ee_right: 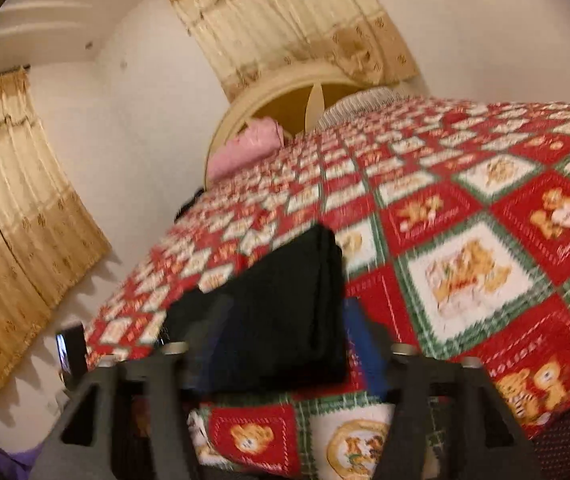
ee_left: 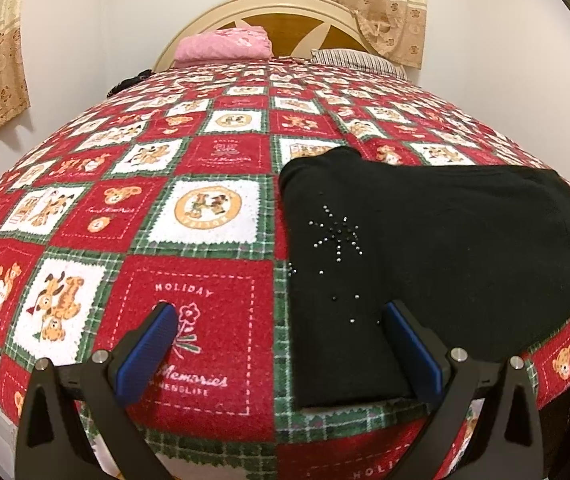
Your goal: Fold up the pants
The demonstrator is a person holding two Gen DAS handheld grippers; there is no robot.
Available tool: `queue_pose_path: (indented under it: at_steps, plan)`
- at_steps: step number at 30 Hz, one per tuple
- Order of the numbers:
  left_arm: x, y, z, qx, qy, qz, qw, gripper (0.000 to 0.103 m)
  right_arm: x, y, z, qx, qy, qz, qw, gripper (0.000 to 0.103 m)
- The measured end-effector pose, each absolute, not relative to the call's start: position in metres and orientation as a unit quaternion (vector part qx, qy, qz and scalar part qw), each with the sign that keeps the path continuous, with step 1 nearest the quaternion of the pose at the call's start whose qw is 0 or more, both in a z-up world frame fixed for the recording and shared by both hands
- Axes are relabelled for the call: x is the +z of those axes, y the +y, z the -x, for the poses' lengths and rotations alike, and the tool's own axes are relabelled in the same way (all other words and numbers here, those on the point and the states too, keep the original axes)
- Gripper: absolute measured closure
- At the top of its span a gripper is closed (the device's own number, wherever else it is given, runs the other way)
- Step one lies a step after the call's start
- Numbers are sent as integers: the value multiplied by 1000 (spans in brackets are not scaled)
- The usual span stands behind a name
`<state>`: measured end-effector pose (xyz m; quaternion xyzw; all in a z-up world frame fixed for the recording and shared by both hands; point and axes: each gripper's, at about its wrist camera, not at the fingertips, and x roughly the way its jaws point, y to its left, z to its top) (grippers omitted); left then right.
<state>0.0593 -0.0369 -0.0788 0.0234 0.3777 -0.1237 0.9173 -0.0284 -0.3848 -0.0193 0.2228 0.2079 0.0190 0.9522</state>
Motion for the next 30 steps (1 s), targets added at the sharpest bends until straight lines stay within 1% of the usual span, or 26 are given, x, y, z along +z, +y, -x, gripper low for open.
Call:
queue_pose_path:
  at_steps: [2, 5, 11, 15, 19, 21, 24, 25, 28, 30]
  plan:
    - [-77, -34, -61, -132, 384, -21, 914, 0, -18, -386, 23, 6, 207, -220, 953, 24]
    - [-72, -27, -64, -148, 396, -8, 906, 0, -26, -388, 16, -4, 226, -216, 950, 24]
    - [-57, -16, -76, -160, 383, 28, 909, 0, -52, -389, 5, -11, 260, -232, 937, 24]
    - [-51, -21, -89, -187, 394, 60, 898, 0, -58, -365, -1, -25, 274, -187, 943, 24]
    - [-43, -24, -95, -192, 387, 77, 899, 0, -62, -345, -6, -10, 290, -170, 942, 24]
    - [-48, -27, -101, -200, 405, 80, 888, 0, -61, -345, -9, -10, 294, -171, 940, 21]
    - [-65, -30, -108, -213, 446, 106, 863, 0, -61, -355, -13, 2, 296, -195, 935, 21]
    - [-69, -31, -108, -211, 449, 109, 861, 0, -61, -361, -14, 7, 294, -209, 933, 21]
    - [-67, -41, -102, -210, 441, 77, 869, 0, -61, -367, -17, 6, 291, -231, 928, 21]
    - [-68, -46, -101, -203, 440, 61, 873, 0, -62, -358, -22, -3, 298, -207, 932, 21]
